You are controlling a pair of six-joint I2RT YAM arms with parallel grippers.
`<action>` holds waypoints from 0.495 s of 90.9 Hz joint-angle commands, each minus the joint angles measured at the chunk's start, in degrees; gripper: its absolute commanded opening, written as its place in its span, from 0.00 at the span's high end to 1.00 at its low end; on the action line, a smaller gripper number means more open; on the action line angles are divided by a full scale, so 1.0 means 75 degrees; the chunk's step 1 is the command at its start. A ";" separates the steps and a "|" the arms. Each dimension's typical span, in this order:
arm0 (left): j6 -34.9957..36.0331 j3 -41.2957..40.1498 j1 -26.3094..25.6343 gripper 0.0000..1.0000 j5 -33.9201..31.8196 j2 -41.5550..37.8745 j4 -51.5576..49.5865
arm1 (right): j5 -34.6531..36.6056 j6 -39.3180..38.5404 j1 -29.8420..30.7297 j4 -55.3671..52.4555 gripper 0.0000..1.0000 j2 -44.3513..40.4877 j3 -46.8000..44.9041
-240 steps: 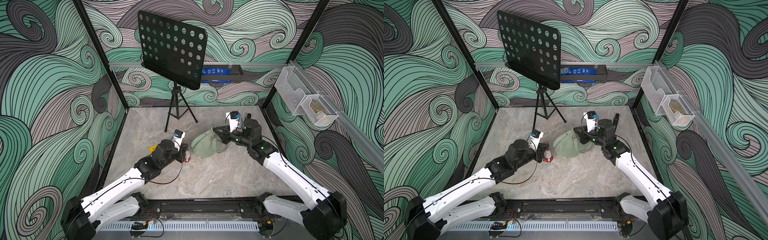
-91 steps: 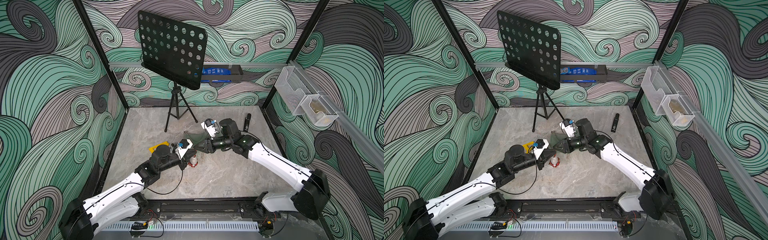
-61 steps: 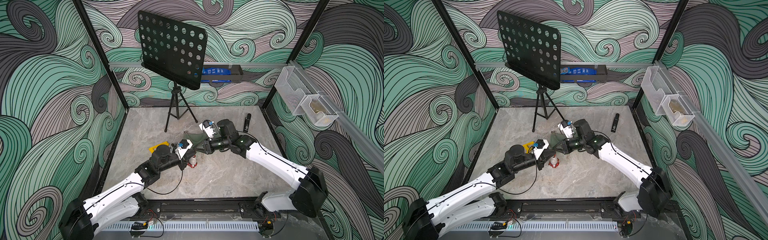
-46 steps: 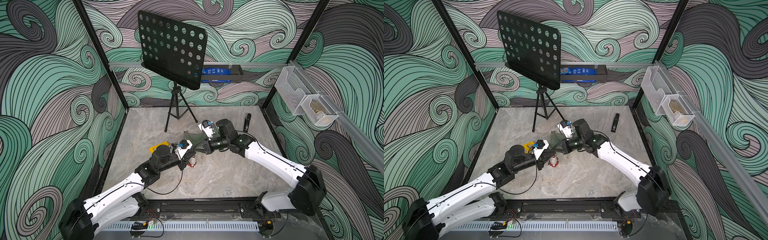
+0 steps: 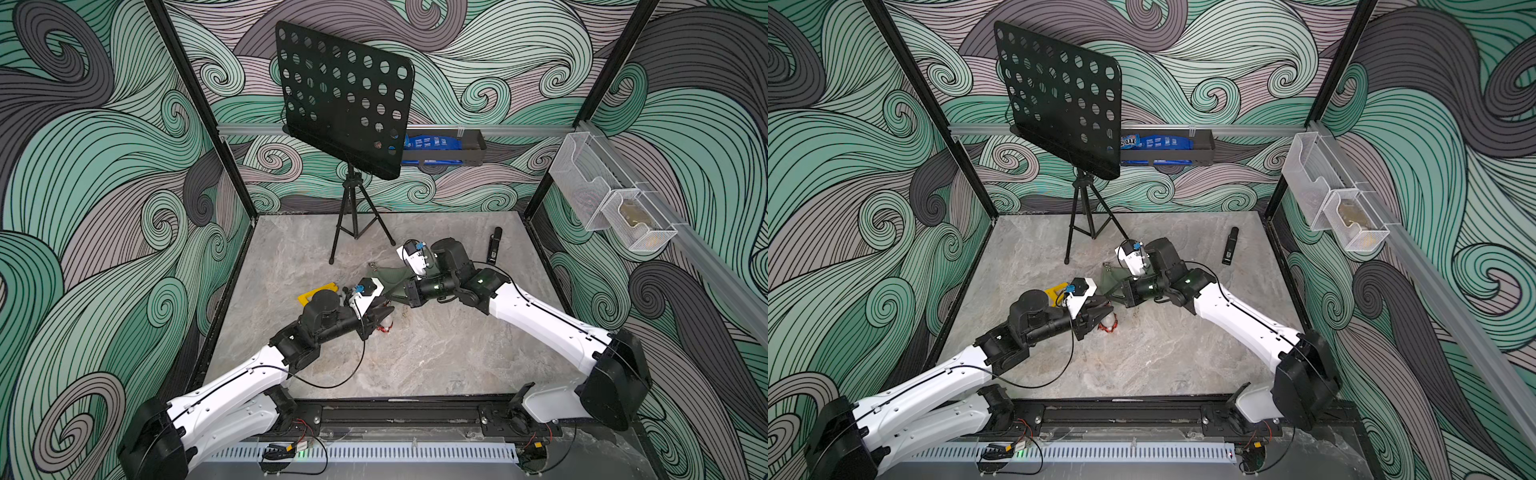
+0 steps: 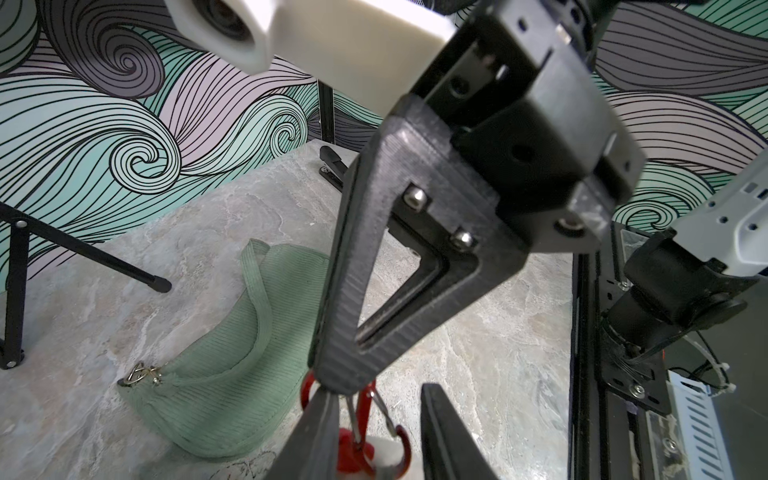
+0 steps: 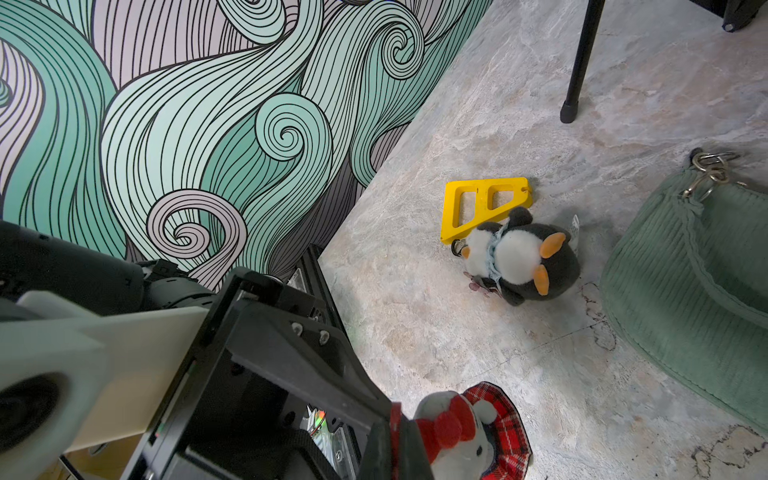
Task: Remove the decoration from the bag
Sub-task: Place the decoration item at the center of the board.
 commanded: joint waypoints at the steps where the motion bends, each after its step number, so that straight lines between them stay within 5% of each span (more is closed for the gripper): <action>1: -0.0260 0.0007 -0.0002 0.64 -0.0161 -0.0269 0.0393 | 0.0385 -0.0038 0.0048 -0.0017 1.00 -0.0125 0.0046; 15: -0.0577 -0.0287 -0.0004 0.57 -0.0384 -0.0553 0.0387 | 0.0832 -0.0108 0.0037 -0.0066 1.00 -0.0275 0.0077; 45: -0.1214 -0.0668 0.0006 0.60 -0.1251 -0.0669 0.0575 | 0.0890 -0.0147 0.0026 0.0025 1.00 -0.0389 0.0056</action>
